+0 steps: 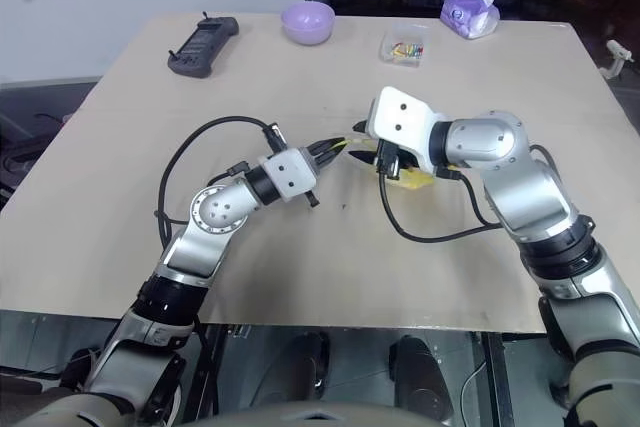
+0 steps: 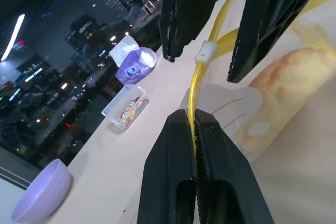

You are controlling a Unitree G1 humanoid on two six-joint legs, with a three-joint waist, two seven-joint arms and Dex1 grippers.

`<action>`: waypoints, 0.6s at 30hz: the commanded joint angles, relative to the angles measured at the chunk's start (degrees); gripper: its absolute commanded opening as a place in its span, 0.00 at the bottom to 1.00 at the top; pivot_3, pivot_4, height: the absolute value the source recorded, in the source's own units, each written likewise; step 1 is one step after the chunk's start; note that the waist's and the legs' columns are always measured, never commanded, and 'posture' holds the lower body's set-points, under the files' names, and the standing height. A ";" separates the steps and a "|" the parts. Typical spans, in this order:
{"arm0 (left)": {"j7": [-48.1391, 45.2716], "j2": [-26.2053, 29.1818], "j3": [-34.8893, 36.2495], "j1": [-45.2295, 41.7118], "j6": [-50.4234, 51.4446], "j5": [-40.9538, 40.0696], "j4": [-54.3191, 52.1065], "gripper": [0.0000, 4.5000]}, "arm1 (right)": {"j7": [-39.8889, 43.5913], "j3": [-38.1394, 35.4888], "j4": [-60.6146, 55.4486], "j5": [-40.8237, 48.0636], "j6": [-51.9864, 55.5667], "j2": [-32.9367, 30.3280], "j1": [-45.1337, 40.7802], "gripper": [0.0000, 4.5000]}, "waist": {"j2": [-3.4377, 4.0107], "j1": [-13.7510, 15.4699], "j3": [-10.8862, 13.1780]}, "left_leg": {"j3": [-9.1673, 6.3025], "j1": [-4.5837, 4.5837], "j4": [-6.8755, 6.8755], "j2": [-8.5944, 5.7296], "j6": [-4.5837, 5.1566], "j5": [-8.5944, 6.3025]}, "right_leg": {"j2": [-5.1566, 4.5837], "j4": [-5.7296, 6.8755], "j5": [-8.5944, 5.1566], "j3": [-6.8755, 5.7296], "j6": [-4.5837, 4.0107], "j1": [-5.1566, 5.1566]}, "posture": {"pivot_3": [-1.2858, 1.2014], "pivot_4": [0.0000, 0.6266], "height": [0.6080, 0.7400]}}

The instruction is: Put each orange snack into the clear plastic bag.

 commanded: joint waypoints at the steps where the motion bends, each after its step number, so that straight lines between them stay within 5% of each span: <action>1: 0.08 0.18 0.25 -0.44 -0.12 -0.18 -3.29 0.00 | 0.12 -0.66 -0.85 -0.56 -1.33 0.14 -0.32 0.38 | 0.00 -0.02 0.00 | 0.00 0.00 0.00 0.00 0.00 0.00 | 0.00 0.00 0.00 0.00 0.00 0.00 | 0.52 0.24 1.00; 4: 0.05 0.18 0.24 -0.48 -0.06 -0.20 -3.29 0.00 | 0.36 -0.65 -0.83 -0.68 -1.37 0.17 -0.18 0.24 | 0.00 -0.03 0.00 | 0.00 0.00 0.00 0.00 0.00 0.00 | 0.00 0.00 0.00 0.00 0.00 0.00 | 0.52 0.24 1.00; 5: 0.04 0.18 0.25 -0.46 -0.04 -0.21 -3.34 0.00 | 0.41 -0.66 -0.91 -0.70 -1.37 0.19 -0.15 0.12 | 0.00 -0.02 0.00 | 0.00 0.00 0.00 0.00 0.00 0.00 | 0.00 0.00 0.00 0.00 0.00 0.00 | 0.52 0.24 1.00; 7: 0.00 0.24 0.29 -0.38 -0.02 -0.27 -3.42 0.00 | 0.37 -0.78 -1.09 -0.64 -1.25 0.36 -0.18 0.01 | 0.00 -0.01 0.00 | 0.00 0.00 0.00 0.00 0.00 0.00 | 0.00 0.00 0.00 0.00 0.00 0.00 | 0.52 0.24 1.00; 18: 2.23 0.73 1.51 -0.52 1.84 1.56 -2.35 0.00 | 0.18 -0.96 -0.76 -1.73 -0.94 0.08 -0.17 0.01 | 0.00 -0.01 0.00 | 0.00 0.00 0.00 0.00 0.00 0.00 | 0.00 0.00 0.00 0.00 0.00 0.00 | 0.52 0.24 1.00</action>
